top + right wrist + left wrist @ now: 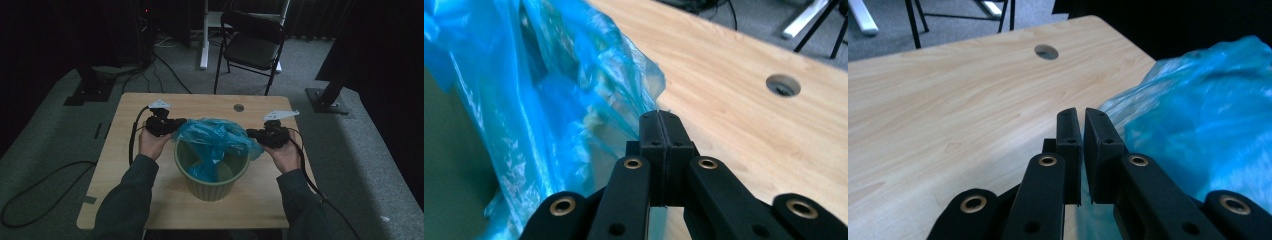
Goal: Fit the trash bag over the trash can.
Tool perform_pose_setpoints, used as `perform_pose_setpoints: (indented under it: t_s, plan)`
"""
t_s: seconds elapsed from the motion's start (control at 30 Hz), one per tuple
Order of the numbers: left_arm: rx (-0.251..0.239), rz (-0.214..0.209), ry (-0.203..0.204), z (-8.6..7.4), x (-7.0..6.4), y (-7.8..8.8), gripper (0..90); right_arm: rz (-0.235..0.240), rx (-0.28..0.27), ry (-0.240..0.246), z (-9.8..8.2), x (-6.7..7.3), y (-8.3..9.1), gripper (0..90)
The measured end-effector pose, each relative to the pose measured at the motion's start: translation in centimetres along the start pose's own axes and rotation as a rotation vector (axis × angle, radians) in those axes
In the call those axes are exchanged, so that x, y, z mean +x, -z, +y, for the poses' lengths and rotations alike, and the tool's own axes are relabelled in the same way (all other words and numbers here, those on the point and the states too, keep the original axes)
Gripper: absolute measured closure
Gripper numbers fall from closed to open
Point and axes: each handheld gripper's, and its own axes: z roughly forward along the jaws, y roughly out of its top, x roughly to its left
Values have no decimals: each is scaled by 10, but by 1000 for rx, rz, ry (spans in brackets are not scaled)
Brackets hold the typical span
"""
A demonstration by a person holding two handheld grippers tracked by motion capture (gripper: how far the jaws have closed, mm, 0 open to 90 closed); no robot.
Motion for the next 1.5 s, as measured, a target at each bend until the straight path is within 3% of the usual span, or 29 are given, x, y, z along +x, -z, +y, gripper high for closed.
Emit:
perform_pose_setpoints:
  t_s: [0.2, 0.33, 0.4, 0.43, 0.5, 0.6, 0.73, 0.8, 0.83, 0.87, 1.0, 1.13, 1.2, 1.27, 1.3, 1.33, 1.37, 1.4, 1.5]
  plan:
    - [41, 7, 14, -9, 3, -10, 860, 12, 42, -2, -5, 2, -4, 900]
    - [39, 4, 30, -13, 5, -9, 859, 26, 64, 4, -7, 4, -4, 900]
    - [25, 9, 39, -14, 6, -5, 766, 27, 60, 8, -8, 5, -1, 900]
    - [10, 12, 48, -14, 7, 0, 766, 27, 60, 8, -8, 5, -1, 900]
    - [-27, 19, 66, -14, 9, 13, 653, 35, 57, 11, -8, 5, 3, 900]
    - [-85, 37, 62, -13, 8, 36, 595, 37, 54, 18, -7, 6, 4, 900]
    - [-110, 29, 51, -12, 5, 45, 547, 40, 54, 20, -6, 7, 4, 900]
    - [-128, 20, 27, -11, -2, 54, 511, 44, 55, 27, -6, 9, 2, 900]
    - [-149, -3, -16, -9, -12, 60, 485, 42, 60, 25, -6, 10, 1, 900]
    - [-149, -3, -16, -9, -12, 60, 471, 44, 60, 27, -6, 10, 1, 900]
    - [-155, -48, -99, -4, -33, 62, 417, 45, 63, 31, -5, 10, 0, 900]
    - [-137, -34, -143, 1, -45, 58, 324, 49, 62, 33, -5, 11, 0, 900]
    - [-93, 14, -177, 4, -54, 48, 303, 49, 61, 34, -5, 11, 0, 900]
    - [-74, 48, -205, 2, -59, 43, 339, 50, 62, 35, -5, 11, 1, 900]
    - [-62, 70, -218, 1, -61, 42, 445, 50, 63, 34, -5, 11, 1, 900]
    - [-59, 69, -220, -1, -62, 42, 636, 51, 63, 32, -5, 11, 1, 900]
    - [-66, 55, -214, -3, -62, 42, 636, 51, 63, 32, -5, 11, 1, 900]
    - [-71, 49, -209, -5, -62, 43, 705, 51, 64, 33, -5, 10, 1, 900]
    - [-105, 20, -201, -13, -64, 52, 801, 50, 63, 32, -6, 9, 2, 900]
